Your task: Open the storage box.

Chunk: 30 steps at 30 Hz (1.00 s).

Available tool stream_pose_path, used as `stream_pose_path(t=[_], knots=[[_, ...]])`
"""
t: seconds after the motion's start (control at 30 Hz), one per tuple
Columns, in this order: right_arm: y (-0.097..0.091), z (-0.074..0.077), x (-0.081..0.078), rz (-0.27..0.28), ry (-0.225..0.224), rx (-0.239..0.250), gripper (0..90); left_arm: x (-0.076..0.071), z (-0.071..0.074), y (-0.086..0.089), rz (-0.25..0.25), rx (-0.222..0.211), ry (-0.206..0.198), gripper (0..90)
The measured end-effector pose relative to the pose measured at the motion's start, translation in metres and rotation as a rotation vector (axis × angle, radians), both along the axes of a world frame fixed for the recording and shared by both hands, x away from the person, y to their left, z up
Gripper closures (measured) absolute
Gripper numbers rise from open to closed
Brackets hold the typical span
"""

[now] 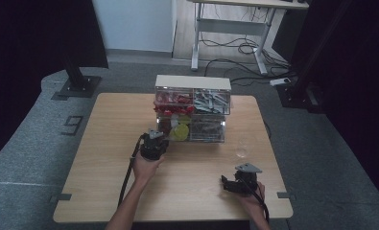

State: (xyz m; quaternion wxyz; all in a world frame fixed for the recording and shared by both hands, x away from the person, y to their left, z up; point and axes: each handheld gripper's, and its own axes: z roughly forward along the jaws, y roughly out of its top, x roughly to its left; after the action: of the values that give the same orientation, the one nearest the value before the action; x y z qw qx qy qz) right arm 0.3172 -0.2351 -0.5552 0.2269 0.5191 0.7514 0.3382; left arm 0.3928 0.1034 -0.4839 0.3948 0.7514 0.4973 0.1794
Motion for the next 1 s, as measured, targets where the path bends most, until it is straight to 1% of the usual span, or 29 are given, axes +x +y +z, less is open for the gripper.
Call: stream_pose_path(t=[0.33, 0.4, 0.47, 0.7, 0.9, 0.97, 1.0], knots=[[0.000, 0.000, 0.000, 0.000, 0.000, 0.000, 15.5, 0.001, 0.013, 0.000, -0.003, -0.011, -0.024, 90.0], [0.000, 0.000, 0.000, 0.000, 0.000, 0.001, 15.5, 0.001, 0.015, 0.000, -0.008, -0.013, -0.021, 90.0], [0.000, 0.000, 0.000, -0.001, 0.000, 0.001, 15.5, 0.001, 0.018, 0.001, -0.008, -0.026, -0.022, 90.0], [0.000, 0.000, 0.000, 0.001, 0.000, 0.000, 15.6, 0.002, 0.024, 0.002, -0.009, -0.025, -0.027, 90.0], [0.000, 0.000, 0.000, 0.002, -0.002, -0.001, 15.7, 0.003, 0.035, 0.003, -0.007, -0.031, -0.047, 90.0], [0.000, 0.000, 0.000, 0.003, -0.002, -0.001, 15.7, 0.004, 0.038, 0.003, -0.009, -0.044, -0.045, 90.0], [0.000, 0.000, 0.000, 0.002, -0.002, -0.001, 15.7, 0.004, 0.039, 0.003, -0.010, -0.042, -0.048, 90.0]])
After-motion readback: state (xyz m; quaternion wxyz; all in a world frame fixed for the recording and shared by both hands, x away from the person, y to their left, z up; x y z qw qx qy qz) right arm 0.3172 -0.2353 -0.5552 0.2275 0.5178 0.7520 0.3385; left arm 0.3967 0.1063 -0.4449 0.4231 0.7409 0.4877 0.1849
